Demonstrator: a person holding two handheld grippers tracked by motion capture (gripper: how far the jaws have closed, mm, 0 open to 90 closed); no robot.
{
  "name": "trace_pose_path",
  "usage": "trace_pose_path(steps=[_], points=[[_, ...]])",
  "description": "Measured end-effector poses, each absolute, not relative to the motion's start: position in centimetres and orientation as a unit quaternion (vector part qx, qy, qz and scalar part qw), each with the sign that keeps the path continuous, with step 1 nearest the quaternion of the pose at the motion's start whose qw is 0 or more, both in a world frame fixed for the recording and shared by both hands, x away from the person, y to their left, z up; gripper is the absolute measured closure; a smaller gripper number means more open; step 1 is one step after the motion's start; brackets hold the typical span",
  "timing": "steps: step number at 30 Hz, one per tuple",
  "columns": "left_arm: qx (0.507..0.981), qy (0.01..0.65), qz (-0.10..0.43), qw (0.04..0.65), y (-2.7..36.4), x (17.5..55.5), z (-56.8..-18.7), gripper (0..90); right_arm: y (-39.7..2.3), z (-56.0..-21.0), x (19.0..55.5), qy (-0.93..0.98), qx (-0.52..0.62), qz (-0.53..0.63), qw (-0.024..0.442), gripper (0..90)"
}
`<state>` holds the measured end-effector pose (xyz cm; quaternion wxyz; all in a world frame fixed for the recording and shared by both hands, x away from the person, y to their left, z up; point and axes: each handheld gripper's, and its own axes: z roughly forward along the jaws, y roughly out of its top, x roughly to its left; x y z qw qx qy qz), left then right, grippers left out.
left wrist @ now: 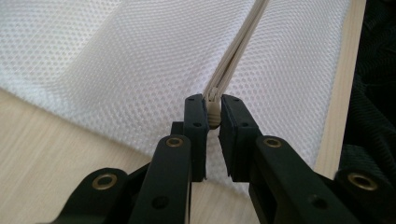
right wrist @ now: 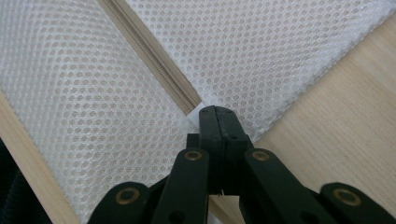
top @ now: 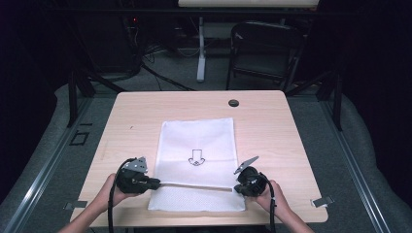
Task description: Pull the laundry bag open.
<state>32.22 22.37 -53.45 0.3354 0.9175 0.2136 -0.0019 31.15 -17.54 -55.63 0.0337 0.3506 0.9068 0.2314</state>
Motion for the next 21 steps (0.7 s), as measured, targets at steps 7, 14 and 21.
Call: trace_pose_path(steps=[7, 14, 21], points=[[0.916, 0.221, -0.007, 0.334, 22.8, 32.1, -54.2, 81.7, -17.5, -55.6, 31.2, 0.908, 0.349, 0.229, 0.034, 90.0], [0.914, 0.226, -0.017, 0.337, 22.9, 32.2, -54.9, 81.4, -18.1, -55.7, 31.3, 0.906, 0.347, 0.243, 0.025, 90.0], [0.914, 0.231, -0.024, 0.334, 22.7, 32.4, -55.4, 80.3, -17.8, -55.6, 31.1, 0.914, 0.326, 0.238, 0.037, 82.5]])
